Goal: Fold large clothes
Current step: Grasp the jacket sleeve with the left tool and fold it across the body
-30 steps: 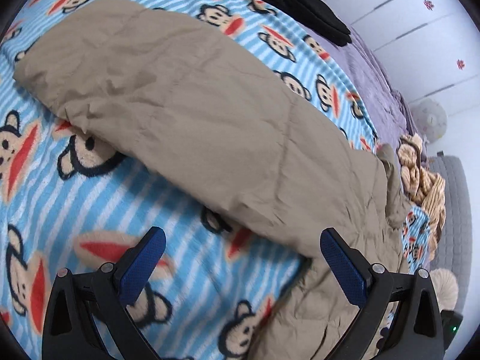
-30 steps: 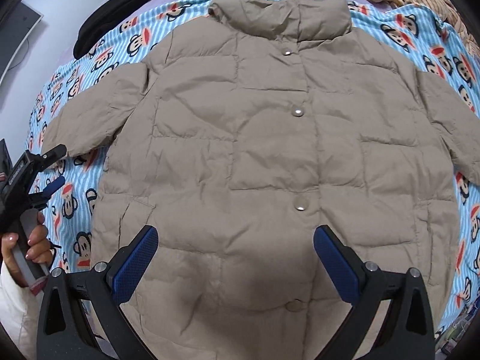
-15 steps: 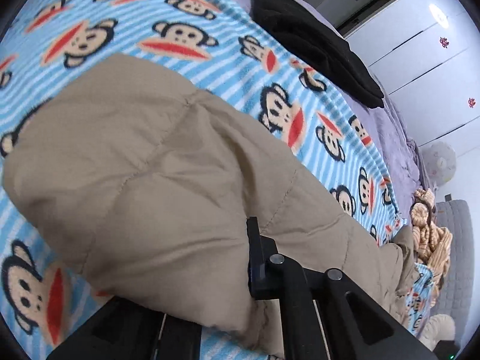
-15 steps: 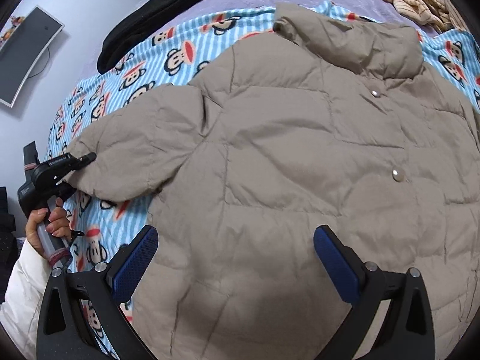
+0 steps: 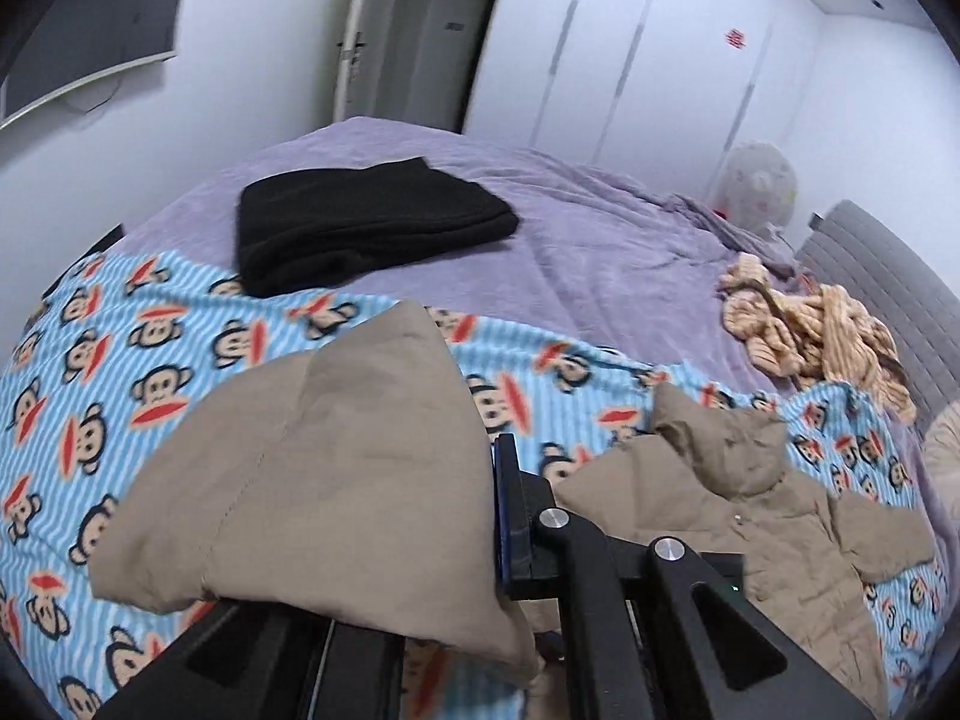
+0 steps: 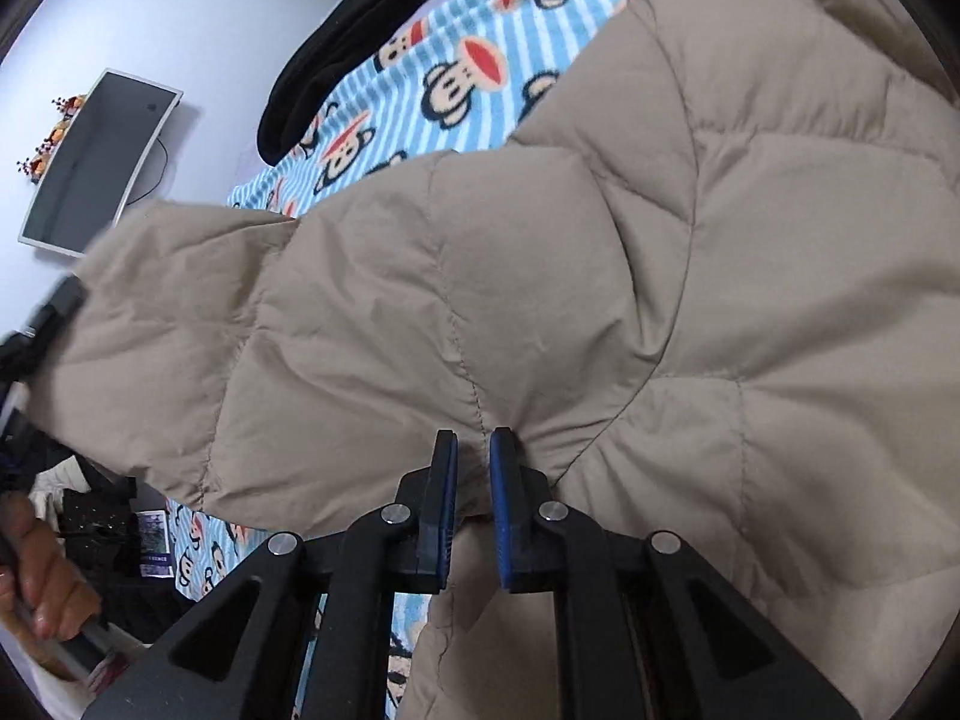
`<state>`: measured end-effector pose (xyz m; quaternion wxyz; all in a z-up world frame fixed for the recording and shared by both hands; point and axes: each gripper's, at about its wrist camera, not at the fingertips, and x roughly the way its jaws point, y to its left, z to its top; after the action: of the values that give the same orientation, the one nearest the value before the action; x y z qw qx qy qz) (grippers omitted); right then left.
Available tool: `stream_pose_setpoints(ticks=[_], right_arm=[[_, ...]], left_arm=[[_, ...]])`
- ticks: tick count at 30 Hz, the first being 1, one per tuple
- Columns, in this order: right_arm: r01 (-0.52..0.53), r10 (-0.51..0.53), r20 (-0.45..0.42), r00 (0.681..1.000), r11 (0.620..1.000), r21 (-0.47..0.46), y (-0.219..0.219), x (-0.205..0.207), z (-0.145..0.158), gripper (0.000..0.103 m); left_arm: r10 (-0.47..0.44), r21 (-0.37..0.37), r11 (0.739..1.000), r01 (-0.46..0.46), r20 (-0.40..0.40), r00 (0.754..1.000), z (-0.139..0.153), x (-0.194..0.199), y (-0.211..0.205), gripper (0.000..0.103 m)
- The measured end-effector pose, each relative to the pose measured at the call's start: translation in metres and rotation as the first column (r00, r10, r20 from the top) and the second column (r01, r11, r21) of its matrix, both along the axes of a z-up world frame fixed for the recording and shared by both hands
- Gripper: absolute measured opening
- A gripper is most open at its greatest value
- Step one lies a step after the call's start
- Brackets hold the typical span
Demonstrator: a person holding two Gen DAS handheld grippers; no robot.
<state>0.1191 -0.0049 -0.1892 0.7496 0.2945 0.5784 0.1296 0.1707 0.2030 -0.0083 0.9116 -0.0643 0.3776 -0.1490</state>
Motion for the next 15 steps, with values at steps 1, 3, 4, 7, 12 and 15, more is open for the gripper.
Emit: stream_pose_setpoints(ticks=[1, 3, 4, 7, 12, 15], right_arm=[[0.004, -0.004, -0.016, 1.0, 1.0, 0.012, 0.0, 0.001, -0.006, 0.012], [0.011, -0.009, -0.04, 0.999, 0.998, 0.065, -0.007, 0.001, -0.01, 0.012], [0.013, -0.008, -0.048, 0.999, 0.995, 0.095, -0.012, 0.0, -0.009, 0.012], [0.034, -0.03, -0.034, 0.999, 0.992, 0.12, -0.045, -0.016, 0.009, 0.012], [0.173, -0.173, -0.012, 0.985, 0.985, 0.015, -0.139, -0.065, 0.041, 0.012], [0.251, -0.252, -0.026, 0.967, 0.967, -0.05, -0.187, -0.093, 0.046, 0.012]], left_arm=[[-0.046, -0.003, 0.999, 0.046, 0.012, 0.999, 0.003, -0.001, -0.021, 0.009], [-0.134, -0.011, 0.991, 0.134, 0.026, 0.991, 0.009, -0.002, -0.067, 0.009], [-0.174, -0.013, 0.985, 0.174, 0.02, 0.985, 0.01, -0.002, -0.09, 0.009], [-0.285, -0.015, 0.959, 0.285, -0.025, 0.958, -0.001, -0.006, -0.16, 0.009], [-0.414, 0.118, 0.896, 0.427, -0.12, 0.902, -0.061, -0.034, -0.259, 0.009], [-0.421, 0.233, 0.856, 0.462, -0.205, 0.883, -0.113, -0.047, -0.289, 0.009]])
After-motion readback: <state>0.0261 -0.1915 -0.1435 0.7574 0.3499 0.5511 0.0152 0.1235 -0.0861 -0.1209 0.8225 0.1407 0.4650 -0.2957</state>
